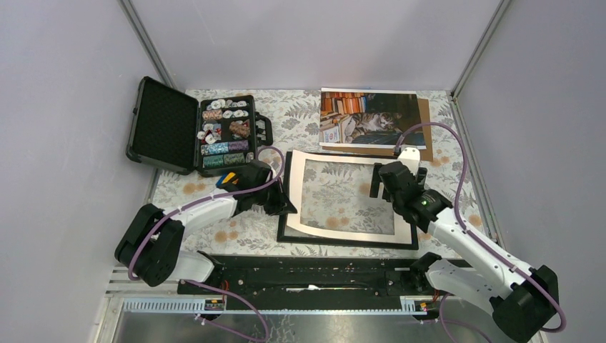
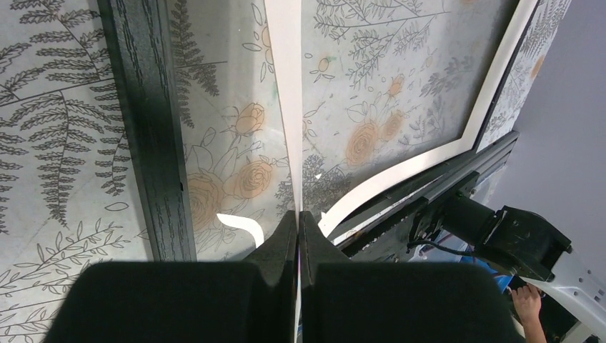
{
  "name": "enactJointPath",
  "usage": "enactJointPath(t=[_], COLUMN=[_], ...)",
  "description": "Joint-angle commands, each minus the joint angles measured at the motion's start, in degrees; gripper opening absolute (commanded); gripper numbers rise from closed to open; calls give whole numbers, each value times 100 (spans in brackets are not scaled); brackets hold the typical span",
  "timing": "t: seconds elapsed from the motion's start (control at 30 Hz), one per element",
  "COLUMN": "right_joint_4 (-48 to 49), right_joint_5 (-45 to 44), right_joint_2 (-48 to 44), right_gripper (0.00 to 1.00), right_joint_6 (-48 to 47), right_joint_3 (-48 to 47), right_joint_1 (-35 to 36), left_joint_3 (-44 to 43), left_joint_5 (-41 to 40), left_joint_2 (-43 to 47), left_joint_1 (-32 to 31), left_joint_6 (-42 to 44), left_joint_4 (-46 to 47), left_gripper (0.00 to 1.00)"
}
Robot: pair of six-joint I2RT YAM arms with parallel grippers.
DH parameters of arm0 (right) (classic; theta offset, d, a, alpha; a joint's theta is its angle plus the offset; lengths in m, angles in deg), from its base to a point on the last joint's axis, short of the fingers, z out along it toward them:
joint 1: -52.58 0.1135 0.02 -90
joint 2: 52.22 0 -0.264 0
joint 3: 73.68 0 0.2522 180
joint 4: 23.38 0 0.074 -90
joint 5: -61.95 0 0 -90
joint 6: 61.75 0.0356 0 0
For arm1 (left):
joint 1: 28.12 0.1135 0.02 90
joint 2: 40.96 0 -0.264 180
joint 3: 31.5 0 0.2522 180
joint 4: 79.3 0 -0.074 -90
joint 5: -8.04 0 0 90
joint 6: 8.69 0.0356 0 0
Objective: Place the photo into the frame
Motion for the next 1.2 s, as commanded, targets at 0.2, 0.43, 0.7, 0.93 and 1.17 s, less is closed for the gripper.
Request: enactJointPath(t=[0.2, 0.43, 0.7, 0.93, 1.17], right_joint_4=[154, 171, 224, 239, 259], right_joint_5=[256, 322, 401, 468, 571], right_joint_2=[-394, -403, -447, -465, -452], right_gripper=[100, 100, 100, 100, 100], right_joint_6=[-92, -78, -8, 59, 96], right_joint_3=[160, 164, 209, 275, 300], right_joint_1=[-151, -159, -161, -158, -157], left_joint_3=[-76, -33, -165, -78, -7], left_joint_5=[-436, -258, -49, 81, 33], left_joint_2=[452, 342, 24, -108, -122], left_joint_1=[18, 18, -32, -168, -246], left_joint_6=[128, 213, 170, -39, -77], left_joint_4=[-176, -227, -26, 304, 481], left_gripper=[0, 0, 0, 0, 0])
